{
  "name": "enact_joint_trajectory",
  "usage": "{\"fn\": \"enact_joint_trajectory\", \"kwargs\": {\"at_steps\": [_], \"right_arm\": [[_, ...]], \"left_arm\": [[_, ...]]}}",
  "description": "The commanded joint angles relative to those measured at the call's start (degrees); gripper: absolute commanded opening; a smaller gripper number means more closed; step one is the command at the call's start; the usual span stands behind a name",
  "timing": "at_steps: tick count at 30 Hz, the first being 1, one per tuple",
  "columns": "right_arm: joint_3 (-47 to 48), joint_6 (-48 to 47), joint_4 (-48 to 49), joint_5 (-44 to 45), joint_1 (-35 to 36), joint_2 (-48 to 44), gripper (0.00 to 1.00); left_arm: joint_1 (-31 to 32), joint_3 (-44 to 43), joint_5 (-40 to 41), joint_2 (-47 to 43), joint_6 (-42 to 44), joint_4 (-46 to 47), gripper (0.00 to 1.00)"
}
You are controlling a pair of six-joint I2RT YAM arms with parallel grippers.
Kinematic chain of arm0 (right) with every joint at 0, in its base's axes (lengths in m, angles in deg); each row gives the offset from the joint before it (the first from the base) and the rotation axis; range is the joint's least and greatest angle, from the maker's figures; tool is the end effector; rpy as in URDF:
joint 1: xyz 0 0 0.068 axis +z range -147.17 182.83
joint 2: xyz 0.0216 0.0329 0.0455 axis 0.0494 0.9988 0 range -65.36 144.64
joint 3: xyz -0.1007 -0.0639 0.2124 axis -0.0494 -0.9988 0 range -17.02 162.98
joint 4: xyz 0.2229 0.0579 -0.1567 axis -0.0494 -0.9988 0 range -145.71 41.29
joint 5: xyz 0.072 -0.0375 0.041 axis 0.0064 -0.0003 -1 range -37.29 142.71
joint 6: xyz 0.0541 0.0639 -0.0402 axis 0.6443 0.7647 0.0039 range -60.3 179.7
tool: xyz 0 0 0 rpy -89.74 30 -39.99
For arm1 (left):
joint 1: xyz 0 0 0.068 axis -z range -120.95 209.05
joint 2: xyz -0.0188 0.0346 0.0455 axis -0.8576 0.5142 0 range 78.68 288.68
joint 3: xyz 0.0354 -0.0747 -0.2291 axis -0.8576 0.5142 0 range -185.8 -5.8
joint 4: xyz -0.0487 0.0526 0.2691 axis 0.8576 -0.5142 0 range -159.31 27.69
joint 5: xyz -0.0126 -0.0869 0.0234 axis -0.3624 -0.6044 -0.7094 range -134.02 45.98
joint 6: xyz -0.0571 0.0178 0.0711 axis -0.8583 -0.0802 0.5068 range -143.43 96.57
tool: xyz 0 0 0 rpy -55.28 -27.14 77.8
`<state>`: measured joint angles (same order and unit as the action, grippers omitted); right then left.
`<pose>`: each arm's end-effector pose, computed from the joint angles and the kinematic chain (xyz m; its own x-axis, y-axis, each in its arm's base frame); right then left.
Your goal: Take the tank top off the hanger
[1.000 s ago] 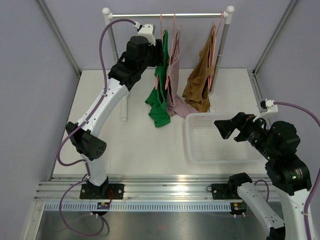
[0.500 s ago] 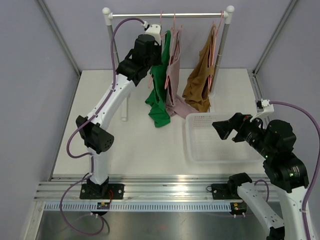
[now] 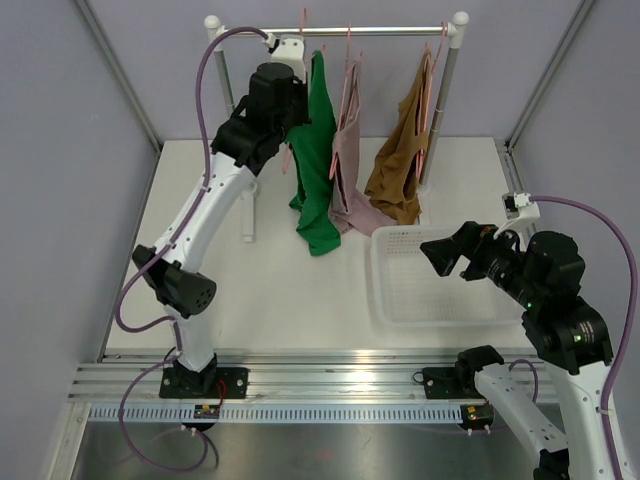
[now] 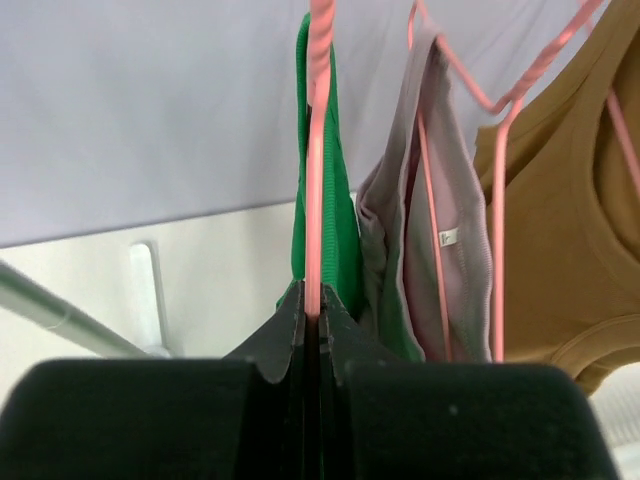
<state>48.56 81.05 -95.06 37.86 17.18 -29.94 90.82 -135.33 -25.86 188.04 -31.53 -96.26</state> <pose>0.1647 0.0643 0.3899 -0.4257 0.2542 -0.8684 -0.3469 0.8406 0.4161 0.4157 -0.2266 0.4444 -0.2347 -0.0121 -0.9720 0.2120 0.9752 -0.0633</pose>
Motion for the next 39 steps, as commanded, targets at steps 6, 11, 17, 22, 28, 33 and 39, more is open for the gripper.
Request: {"fn": "enact_joint_trajectory", "kwargs": {"at_steps": [6, 11, 17, 22, 28, 33, 39], "right_arm": [[0.86, -0.25, 3.72, -4.04, 0.15, 1.49, 0.96], [-0.10, 0.54, 6.96, -7.99, 0.15, 2.45, 0.96], [-4.39, 8.17, 22.30, -24.77, 0.15, 6.41, 0.95], [-7.84, 16.63, 35.70, -28.31, 4.18, 11.24, 0.97], [-7.40, 13.91, 41.06, -10.32, 23.47, 20.12, 1.00], [-9.15, 13.46, 50.20, 10.09, 34.85, 28.64, 0.94], [-6.88, 10.22, 54.26, 18.97, 41.72, 40.94, 0.88]], "left_arm": [[0.22, 2.97, 1.36, -13.99, 1.60, 4.52, 0.00], [0.22, 9.36, 0.83, -21.63, -0.51, -3.37, 0.00], [0.22, 29.92, -4.50, -43.03, -7.10, -3.41, 0.00], [0.31, 46.44, -7.87, -56.34, -13.68, -5.41, 0.00], [0.31, 65.14, -14.09, -68.74, -17.21, -7.62, 0.00], [0.40, 82.13, -27.72, -78.76, -22.82, 1.95, 0.00], [0.40, 92.70, -27.56, -93.00, -27.49, 5.13, 0.00]]}}
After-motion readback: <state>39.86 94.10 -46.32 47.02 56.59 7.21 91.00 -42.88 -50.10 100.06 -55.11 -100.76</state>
